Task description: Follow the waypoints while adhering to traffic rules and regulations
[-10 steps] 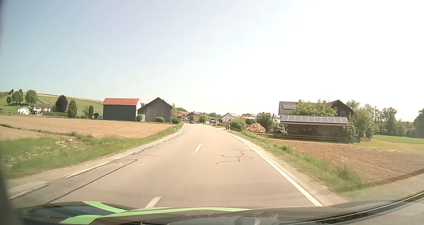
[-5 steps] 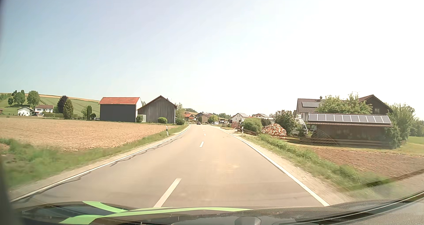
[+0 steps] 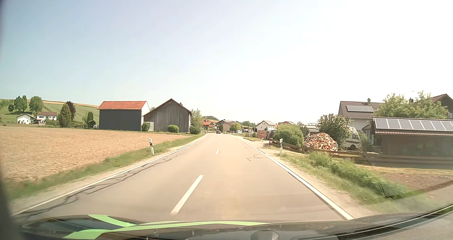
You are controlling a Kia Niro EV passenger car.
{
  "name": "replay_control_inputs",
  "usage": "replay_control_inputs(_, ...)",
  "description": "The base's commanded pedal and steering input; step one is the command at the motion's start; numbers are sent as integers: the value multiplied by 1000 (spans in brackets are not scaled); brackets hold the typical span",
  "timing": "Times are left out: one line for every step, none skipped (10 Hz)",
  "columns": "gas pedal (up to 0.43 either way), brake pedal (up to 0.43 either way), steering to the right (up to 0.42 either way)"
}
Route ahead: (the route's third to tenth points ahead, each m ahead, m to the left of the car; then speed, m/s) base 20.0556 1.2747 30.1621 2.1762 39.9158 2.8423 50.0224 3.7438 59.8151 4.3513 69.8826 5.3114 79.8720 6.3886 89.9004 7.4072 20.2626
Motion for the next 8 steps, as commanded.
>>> replay_control_inputs(157, 0, -18)
replay_control_inputs(0, 0, -16)
replay_control_inputs(0, 0, -15)
replay_control_inputs(0, 0, -14)
replay_control_inputs(0, 0, -12)
replay_control_inputs(0, 0, -11)
replay_control_inputs(0, 0, -11)
replay_control_inputs(0, 0, -11)
